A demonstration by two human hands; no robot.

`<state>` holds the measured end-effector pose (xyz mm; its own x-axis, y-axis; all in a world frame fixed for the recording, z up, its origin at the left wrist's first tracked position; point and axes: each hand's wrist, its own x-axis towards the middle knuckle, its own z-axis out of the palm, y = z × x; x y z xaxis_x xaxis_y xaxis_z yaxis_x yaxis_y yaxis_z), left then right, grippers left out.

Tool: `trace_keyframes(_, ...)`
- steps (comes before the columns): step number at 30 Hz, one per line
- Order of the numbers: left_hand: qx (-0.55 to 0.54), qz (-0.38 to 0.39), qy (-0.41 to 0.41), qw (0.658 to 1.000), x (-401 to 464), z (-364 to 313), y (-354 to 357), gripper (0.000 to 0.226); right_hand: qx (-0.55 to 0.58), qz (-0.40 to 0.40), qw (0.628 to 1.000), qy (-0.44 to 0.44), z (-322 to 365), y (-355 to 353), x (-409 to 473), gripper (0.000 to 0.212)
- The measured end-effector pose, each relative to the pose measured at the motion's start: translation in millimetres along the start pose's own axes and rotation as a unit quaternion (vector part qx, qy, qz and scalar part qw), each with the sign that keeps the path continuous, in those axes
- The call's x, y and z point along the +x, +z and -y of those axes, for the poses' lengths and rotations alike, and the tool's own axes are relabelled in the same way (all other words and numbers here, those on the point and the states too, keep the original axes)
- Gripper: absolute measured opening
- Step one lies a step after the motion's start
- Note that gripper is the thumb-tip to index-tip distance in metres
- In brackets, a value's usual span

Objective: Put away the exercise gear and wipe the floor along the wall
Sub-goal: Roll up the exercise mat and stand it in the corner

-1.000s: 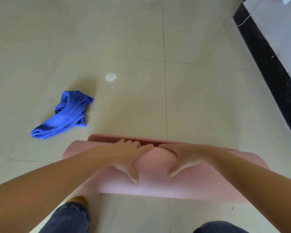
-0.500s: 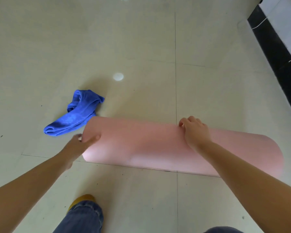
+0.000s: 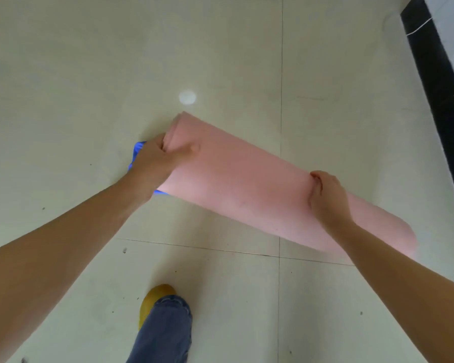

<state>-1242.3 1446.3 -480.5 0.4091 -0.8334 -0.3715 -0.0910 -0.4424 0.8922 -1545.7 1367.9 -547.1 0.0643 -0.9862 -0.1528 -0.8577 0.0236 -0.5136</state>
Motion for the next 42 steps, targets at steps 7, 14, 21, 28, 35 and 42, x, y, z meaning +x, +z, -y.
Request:
trace_keyframes(7,0.285,0.024,0.345,0.894,-72.1,-190.1,0.5,0.049,0.122,0.127,0.965,0.197,79.4,-122.9,-39.5,0.028)
trace_keyframes(14,0.402,0.196,0.581,0.680,-138.8,-222.5,16.2,0.042,0.437,0.213,0.826,0.287,160.4,-269.3,-85.5,0.067)
trace_keyframes(21,0.419,0.304,0.664,0.540,-192.1,-233.5,24.9,0.007,0.084,0.292,0.934,0.188,189.8,-324.9,-156.3,0.054)
trace_keyframes(28,0.255,0.167,0.067,0.950,-228.0,-229.6,22.6,0.123,0.115,0.154,0.948,0.254,162.5,-323.8,-171.7,0.044)
trace_keyframes(35,-0.120,0.219,-0.214,0.945,-232.6,-255.2,51.2,0.081,0.122,0.179,0.946,0.240,157.8,-323.9,-187.1,0.051)
trace_keyframes(42,0.251,0.269,-0.128,0.921,-249.0,-262.0,73.4,0.081,0.137,0.204,0.943,0.225,143.8,-330.6,-217.1,0.051)
